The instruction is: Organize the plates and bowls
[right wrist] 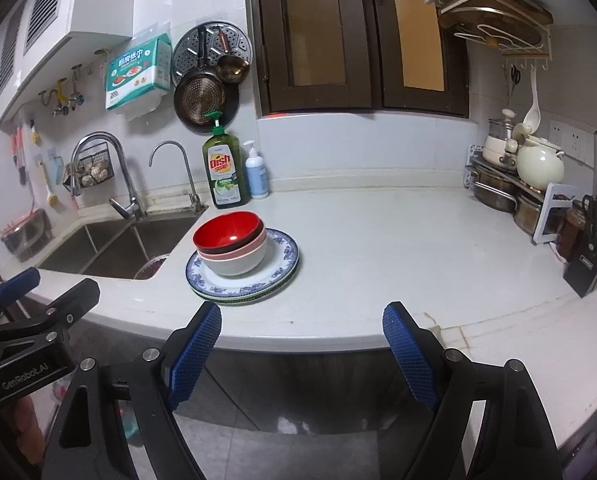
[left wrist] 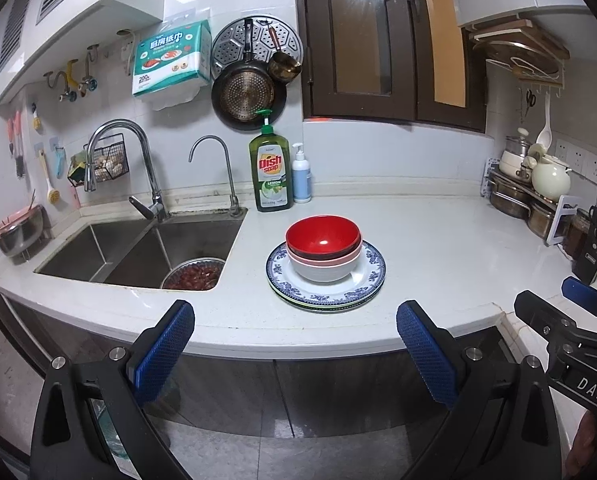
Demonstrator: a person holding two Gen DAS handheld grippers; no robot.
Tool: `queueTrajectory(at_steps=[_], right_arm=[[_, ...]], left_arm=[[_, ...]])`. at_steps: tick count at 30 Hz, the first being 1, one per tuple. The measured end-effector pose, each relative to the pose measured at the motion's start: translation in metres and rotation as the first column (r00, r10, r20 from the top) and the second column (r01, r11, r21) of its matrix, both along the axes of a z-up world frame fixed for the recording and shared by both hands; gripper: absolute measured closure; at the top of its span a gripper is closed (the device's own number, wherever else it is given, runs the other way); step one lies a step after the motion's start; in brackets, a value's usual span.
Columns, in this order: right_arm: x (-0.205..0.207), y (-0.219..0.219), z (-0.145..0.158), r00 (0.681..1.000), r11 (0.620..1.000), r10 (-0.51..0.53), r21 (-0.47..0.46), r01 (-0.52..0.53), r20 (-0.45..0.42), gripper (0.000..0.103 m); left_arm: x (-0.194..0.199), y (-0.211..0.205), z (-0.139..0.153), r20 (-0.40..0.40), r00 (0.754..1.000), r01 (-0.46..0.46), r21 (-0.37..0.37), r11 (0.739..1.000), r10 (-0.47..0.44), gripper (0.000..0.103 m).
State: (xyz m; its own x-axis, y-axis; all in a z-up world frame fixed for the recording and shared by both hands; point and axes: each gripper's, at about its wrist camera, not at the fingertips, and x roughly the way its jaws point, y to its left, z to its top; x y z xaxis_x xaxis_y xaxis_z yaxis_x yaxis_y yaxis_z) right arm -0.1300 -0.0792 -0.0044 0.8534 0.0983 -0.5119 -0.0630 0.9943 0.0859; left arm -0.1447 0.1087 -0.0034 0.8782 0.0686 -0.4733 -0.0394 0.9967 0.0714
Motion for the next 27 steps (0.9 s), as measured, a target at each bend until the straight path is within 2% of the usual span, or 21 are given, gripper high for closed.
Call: queueTrajectory(at_steps=[14, 27], right_arm=[[-0.011, -0.005, 0.004, 1.0, 1.0, -0.024, -0.003, 0.024, 0.018, 0.019], [-0.011, -0.004, 0.005, 1.0, 1.0, -0.015, -0.008, 0.015, 0.019, 0.019]], left_arm=[[-0.002, -0.004, 0.003, 0.013, 1.0, 0.02, 0.008, 1.0, -0.02, 0.0], [-0.003, -0.003, 0.002, 0.007, 1.0, -0.003, -0.009, 1.0, 0.003, 0.0]])
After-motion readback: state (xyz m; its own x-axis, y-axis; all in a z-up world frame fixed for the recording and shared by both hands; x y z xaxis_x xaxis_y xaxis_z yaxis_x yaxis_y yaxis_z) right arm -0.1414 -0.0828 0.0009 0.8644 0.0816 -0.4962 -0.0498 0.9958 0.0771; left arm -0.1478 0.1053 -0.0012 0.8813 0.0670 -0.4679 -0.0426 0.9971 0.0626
